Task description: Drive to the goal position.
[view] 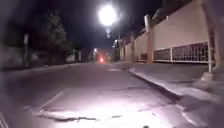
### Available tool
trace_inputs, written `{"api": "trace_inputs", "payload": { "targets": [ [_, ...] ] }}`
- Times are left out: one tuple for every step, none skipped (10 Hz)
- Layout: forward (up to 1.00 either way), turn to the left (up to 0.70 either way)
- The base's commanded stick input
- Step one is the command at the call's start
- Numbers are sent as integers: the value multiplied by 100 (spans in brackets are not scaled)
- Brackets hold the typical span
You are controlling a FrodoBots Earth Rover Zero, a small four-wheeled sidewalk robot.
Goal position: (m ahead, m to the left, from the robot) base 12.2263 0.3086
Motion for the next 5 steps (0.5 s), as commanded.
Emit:
{"api": "trace_inputs", "payload": {
  "targets": [
    [70,1],
    [70,1],
    [70,1],
    [70,1],
    [70,1]
  ]
}}
